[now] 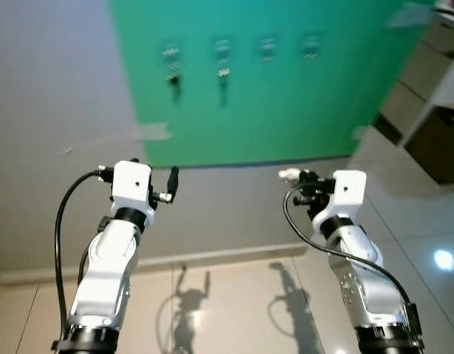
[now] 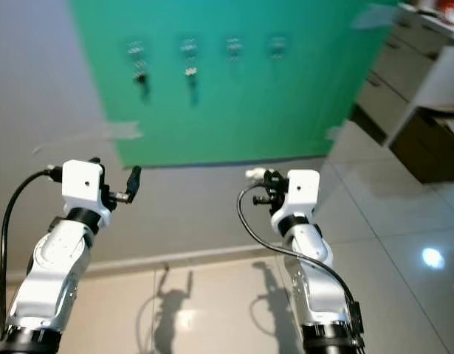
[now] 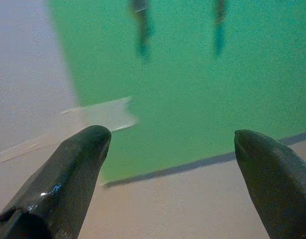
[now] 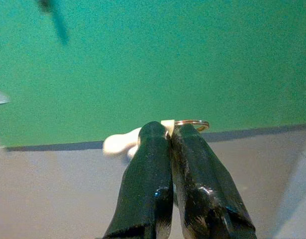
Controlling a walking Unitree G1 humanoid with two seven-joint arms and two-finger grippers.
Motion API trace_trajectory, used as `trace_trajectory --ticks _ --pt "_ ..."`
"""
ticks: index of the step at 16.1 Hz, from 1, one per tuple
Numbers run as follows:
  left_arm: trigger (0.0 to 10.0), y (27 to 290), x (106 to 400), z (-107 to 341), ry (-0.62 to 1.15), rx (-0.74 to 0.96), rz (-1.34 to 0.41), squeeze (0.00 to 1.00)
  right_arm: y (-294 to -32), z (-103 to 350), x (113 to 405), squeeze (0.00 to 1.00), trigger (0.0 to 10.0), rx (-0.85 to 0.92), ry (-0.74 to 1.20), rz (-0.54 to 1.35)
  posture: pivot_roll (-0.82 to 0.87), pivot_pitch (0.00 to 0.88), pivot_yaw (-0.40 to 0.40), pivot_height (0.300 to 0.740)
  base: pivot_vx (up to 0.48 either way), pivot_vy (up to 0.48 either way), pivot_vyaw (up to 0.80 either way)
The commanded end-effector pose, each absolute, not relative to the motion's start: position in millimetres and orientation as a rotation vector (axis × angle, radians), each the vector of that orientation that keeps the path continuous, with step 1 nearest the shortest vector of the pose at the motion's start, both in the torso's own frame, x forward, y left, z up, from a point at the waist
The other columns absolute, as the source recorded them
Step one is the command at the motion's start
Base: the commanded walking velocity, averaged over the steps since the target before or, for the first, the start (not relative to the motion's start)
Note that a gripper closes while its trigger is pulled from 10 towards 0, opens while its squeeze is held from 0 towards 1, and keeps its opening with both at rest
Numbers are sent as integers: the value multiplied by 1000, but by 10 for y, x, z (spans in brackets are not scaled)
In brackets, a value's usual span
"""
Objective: Hang keys on a hook
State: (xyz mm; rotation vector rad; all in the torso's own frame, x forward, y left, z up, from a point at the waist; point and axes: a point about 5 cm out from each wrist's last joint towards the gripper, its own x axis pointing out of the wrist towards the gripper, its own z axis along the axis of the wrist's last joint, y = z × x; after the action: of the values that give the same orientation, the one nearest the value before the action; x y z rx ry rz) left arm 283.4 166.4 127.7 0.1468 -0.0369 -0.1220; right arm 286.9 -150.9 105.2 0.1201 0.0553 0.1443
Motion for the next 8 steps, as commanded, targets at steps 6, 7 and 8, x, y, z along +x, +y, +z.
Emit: trace_trajectory --ticks 6,7,8 --pt "10000 1684 2882 1321 -57 157 -121 0 -1480 1014 2913 0 10000 100 66 164 -8 0 -14 740 416 0 0" --pt "10000 1689 2887 1326 -60 155 -115 0 -1475 1010 2924 0 10000 84 68 174 -4 0 -17 740 416 0 0" --pt "10000 1691 2892 1329 -61 153 -113 0 -1469 1009 2933 0 10000 72 67 184 -4 0 -18 740 416 0 0"
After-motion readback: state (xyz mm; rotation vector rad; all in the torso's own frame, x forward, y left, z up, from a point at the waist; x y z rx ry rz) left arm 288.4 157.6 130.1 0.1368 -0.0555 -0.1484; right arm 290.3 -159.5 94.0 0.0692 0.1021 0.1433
